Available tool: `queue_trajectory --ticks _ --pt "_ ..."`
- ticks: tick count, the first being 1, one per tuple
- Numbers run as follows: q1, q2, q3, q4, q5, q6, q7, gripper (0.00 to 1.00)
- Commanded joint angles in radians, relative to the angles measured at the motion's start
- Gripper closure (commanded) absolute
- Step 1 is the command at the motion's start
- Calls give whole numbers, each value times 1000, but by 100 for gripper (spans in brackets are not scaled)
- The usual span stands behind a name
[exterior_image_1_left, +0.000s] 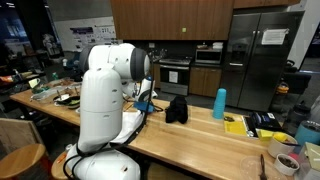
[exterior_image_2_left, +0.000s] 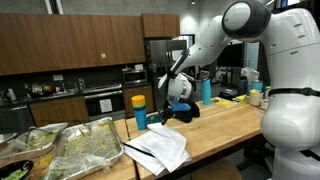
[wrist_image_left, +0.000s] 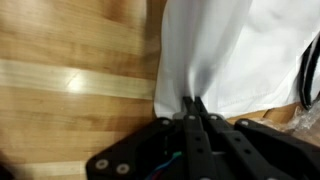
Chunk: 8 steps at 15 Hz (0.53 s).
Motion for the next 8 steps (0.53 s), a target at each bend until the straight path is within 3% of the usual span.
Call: queue_trajectory --ticks 1,5,8 --pt "-60 -102 18 -53 111 -9 -65 100" --pt "-85 -206 -26 -101 296 -17 -139 100" --pt "-74 -275 -98 -127 411 -40 -178 100"
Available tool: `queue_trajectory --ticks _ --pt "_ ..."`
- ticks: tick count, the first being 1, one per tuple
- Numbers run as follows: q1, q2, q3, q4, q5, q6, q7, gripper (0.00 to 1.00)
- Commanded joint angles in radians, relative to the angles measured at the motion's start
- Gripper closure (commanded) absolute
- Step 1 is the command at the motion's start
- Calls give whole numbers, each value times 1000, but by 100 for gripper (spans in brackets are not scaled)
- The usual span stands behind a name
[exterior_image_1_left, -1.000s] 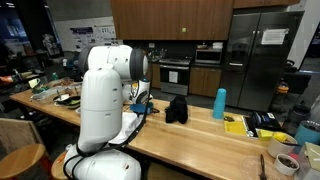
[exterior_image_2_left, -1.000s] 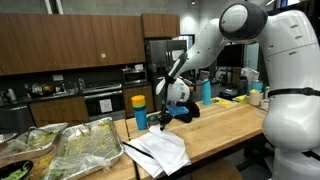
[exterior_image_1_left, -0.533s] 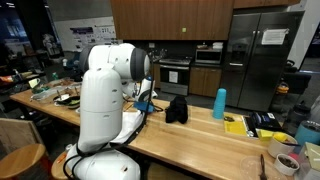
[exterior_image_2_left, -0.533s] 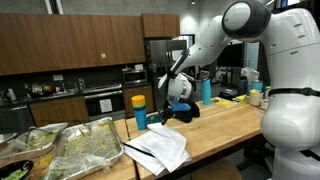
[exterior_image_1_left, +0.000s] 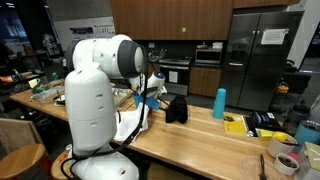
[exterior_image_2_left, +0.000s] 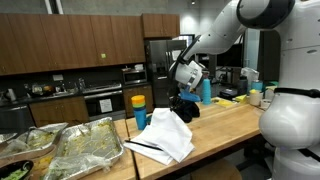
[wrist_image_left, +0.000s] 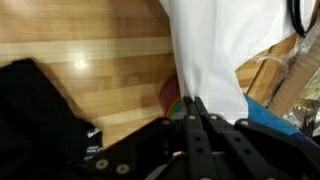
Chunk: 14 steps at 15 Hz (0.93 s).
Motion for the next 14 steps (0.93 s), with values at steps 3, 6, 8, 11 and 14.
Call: queue_trajectory --ticks 3,6,8,11,14 --pt "18 -152 -133 -79 153 -37 -46 100" --pt "-39 -178 -139 -92 193 -36 -43 100" --pt "-52 -192 -158 -105 227 -23 -48 100" --pt "-75 -203 -188 -105 263 -21 -52 100" --pt "-83 -218 -202 -103 264 -19 -46 100"
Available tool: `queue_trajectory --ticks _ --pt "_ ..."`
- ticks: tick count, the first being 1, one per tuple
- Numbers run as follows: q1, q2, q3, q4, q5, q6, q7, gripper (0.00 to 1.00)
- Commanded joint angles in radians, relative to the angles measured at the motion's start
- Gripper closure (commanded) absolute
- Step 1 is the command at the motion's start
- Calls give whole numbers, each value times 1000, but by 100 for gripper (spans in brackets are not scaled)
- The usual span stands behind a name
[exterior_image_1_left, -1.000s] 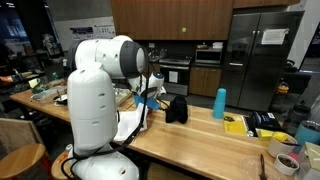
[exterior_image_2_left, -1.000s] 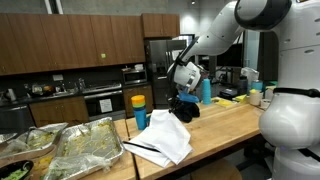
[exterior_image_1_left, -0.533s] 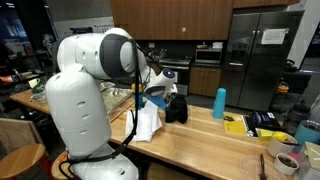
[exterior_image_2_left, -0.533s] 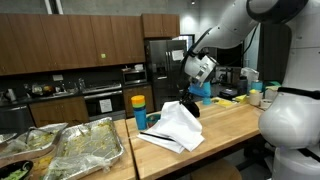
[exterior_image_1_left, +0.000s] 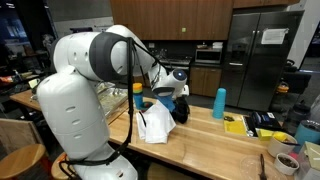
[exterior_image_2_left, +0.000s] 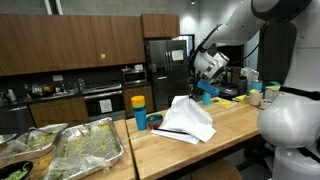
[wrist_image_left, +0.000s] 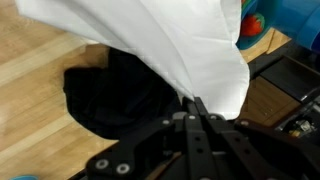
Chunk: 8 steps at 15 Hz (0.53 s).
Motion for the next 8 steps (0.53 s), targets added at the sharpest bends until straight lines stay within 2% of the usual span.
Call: queue_trajectory --ticks 1,8 --pt "-4 -48 -9 -19 15 -7 -11 100" --pt "58 -65 74 -48 -102 24 35 100"
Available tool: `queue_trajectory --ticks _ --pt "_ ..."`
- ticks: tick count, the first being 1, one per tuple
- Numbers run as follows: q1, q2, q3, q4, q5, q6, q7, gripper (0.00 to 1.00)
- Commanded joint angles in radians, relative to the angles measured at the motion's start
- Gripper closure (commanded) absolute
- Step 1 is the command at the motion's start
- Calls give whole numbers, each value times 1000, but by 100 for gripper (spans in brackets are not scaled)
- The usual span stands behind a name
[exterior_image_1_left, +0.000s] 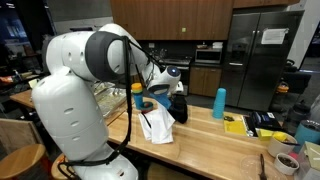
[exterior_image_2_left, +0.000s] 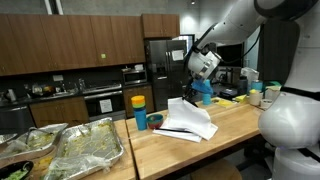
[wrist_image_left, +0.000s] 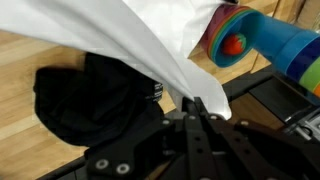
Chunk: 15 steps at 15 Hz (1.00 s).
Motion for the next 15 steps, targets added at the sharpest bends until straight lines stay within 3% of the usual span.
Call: queue_trajectory --ticks 1,2,6,12,13,15 --pt "33 -39 51 -46 -69 34 41 100" --pt "97 -42 13 -59 -114 39 70 100" --pt "171 -62 24 -111 -260 35 187 100" --pt "231 -75 15 -139 -425 18 306 100" --pt "240 -73 13 -144 -438 27 304 73" --pt "242 -74 5 -138 -478 23 318 70"
